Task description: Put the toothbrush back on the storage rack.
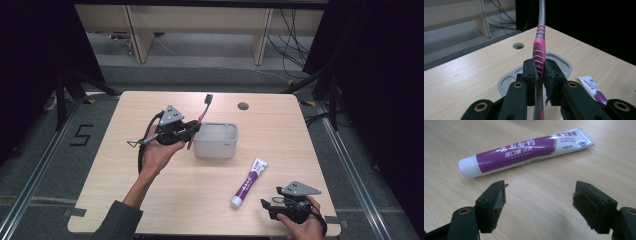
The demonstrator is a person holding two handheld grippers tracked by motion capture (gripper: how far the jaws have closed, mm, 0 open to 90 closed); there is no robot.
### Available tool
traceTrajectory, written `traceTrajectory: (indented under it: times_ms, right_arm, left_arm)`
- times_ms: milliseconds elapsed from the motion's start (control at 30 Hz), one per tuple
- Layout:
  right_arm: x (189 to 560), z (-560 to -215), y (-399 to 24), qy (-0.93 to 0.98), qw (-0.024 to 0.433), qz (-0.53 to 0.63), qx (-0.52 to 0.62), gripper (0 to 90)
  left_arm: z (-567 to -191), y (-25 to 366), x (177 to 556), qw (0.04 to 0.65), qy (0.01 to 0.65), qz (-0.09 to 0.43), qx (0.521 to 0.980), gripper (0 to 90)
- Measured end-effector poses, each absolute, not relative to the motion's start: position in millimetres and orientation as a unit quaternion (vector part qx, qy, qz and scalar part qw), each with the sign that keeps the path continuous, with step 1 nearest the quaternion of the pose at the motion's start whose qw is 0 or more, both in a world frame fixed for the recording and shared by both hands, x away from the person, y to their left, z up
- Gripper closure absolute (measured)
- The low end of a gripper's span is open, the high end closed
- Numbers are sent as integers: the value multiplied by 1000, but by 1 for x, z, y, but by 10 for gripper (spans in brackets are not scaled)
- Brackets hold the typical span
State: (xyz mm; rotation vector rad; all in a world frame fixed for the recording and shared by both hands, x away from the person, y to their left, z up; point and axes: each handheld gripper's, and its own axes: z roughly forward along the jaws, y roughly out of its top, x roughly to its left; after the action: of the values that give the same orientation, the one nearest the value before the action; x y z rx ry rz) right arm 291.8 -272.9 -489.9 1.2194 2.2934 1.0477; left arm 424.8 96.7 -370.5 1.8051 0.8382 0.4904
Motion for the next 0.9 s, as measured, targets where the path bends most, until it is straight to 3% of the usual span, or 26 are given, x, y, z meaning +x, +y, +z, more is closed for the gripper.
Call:
traceTrajectory:
  times_ms: [900]
  right_arm:
    - [291,-491,-272,803,153,375,438,264]
  left_arm:
    - [-372,76,462,530,372,227,728,794]
